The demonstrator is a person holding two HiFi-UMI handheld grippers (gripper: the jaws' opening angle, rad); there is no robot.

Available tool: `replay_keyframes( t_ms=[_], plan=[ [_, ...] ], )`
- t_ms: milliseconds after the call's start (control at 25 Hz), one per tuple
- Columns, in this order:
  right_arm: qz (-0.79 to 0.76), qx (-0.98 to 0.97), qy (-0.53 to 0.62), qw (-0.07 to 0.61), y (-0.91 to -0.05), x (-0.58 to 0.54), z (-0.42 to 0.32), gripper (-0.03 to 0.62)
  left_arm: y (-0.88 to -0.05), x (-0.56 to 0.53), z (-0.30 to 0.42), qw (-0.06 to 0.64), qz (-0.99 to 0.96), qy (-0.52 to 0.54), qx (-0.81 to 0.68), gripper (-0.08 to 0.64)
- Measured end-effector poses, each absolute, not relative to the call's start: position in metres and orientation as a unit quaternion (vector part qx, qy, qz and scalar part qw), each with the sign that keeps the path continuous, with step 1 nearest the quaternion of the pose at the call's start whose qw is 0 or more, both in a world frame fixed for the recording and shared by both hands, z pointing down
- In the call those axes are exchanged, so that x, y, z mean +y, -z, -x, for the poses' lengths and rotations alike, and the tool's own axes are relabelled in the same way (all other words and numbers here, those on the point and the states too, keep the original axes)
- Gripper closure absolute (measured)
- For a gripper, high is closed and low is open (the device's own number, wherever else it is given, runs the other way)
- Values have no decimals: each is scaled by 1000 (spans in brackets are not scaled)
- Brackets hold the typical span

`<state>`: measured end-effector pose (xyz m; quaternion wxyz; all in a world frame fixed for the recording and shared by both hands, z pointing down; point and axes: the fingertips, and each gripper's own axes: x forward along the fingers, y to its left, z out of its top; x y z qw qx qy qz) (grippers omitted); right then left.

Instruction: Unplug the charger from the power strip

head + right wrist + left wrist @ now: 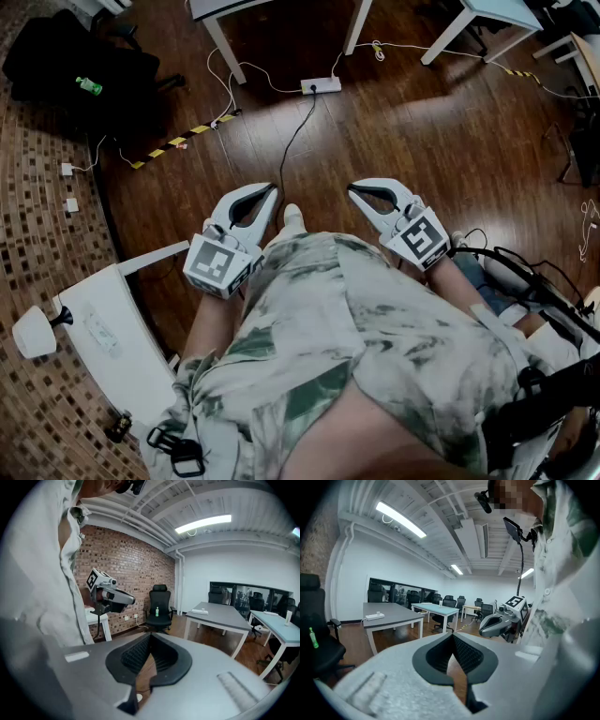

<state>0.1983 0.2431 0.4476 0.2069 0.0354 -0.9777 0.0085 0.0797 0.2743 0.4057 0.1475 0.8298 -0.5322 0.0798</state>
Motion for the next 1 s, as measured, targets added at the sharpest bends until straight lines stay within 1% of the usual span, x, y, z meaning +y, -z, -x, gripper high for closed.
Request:
replay_keyframes(
  t_ms=[200,320,600,840,1000],
  plan=[
    [-43,-977,-8,210,-445,187,-157,586,-409,224,-42,143,-836,-79,-524,560],
    [-46,-976,3,211,-447,161,-130,586,-421,200,-17,154,-837,-82,-519,561],
    [-33,-975,-8,219,-466,101,-98,586,-444,141,15,168,-827,-79,-531,560],
    [-2,-978,-7,209,-477,-1,-66,586,-454,54,43,185,-804,-81,-560,561],
    [39,-979,7,201,-458,-85,-24,586,-428,-26,76,177,-791,-91,-578,560]
  ],
)
